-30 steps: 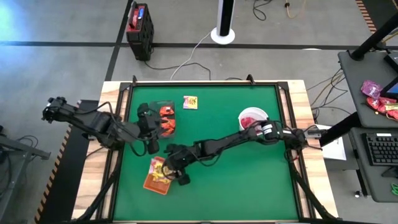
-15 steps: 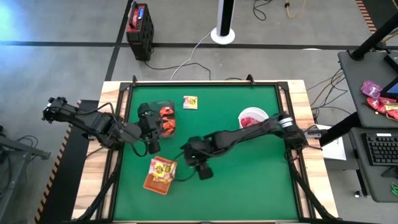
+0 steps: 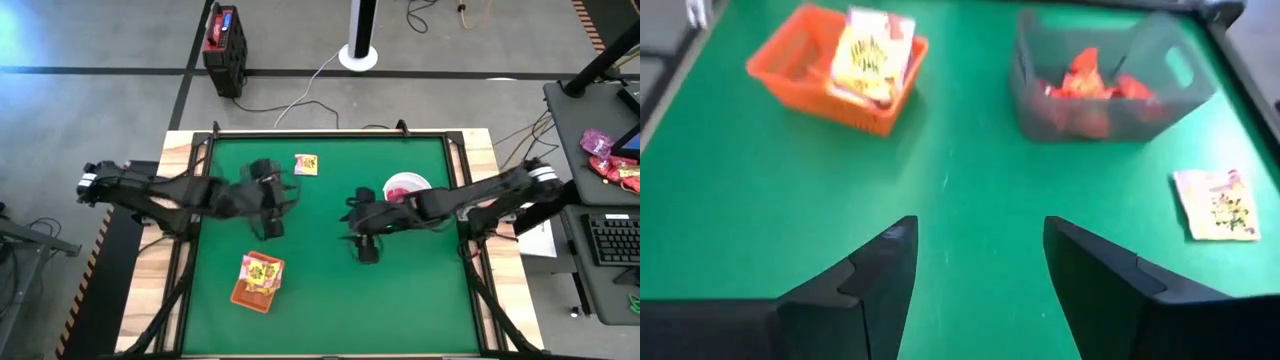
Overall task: Sort candy by brand, put in halloween buckets
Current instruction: Put the yellow candy into the orange bin
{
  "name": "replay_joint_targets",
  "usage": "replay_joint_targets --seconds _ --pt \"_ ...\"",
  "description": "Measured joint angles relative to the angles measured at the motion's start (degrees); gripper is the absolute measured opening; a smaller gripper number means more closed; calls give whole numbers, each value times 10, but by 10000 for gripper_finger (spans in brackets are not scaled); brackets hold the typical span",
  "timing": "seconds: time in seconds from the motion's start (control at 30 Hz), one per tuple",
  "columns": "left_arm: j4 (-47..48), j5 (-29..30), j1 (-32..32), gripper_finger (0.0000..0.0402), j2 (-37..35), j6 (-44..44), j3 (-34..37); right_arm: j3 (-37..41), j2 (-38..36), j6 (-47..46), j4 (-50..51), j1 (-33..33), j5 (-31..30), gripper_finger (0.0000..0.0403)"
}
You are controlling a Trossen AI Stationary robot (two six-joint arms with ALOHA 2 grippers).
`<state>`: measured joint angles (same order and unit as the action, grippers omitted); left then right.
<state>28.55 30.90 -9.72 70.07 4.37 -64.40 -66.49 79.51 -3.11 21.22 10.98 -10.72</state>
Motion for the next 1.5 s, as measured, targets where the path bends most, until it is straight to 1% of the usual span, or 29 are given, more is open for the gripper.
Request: replay_joint_targets --seconds 0.1,0.2,0.27,0.37,0.43,0.5,0.6,0.7,0.83,0.97,1.13,1.27,1.43,1.5 --pt "-1 -68 59 121 35 47 -16 48 -46 0 -45 0 0 210" --pt "-4 -97 115 121 67 83 -26 84 -79 -2 -78 0 0 210" --pt "-8 -129 153 121 87 96 -29 101 -92 -3 -90 0 -1 210" --pt "-30 -206 206 121 119 111 -30 118 -97 -2 -108 0 -6 210" --pt "-53 -239 236 121 143 129 -30 126 -95 1 -109 0 -14 210" --pt "-62 -244 260 121 169 143 -33 128 -88 2 -111 -3 -14 210" --pt "-49 -244 291 121 216 161 -57 129 -79 3 -110 -3 -15 210" --pt "-14 -244 314 121 269 164 -100 129 -73 7 -111 -3 -15 210" --pt "63 -245 331 121 337 177 -162 129 -71 8 -111 -3 -15 210" --pt "82 -246 343 121 376 190 -193 130 -71 4 -109 -3 -14 210" --pt "99 -245 356 121 409 190 -208 130 -71 6 -108 -3 -14 210" --pt "114 -245 359 121 430 167 -217 130 -71 7 -108 -3 -14 211" --pt "115 -244 358 121 463 88 -241 130 -71 14 -108 -3 -14 210" --pt "125 -240 358 121 477 72 -255 130 -71 14 -108 -3 -14 210"
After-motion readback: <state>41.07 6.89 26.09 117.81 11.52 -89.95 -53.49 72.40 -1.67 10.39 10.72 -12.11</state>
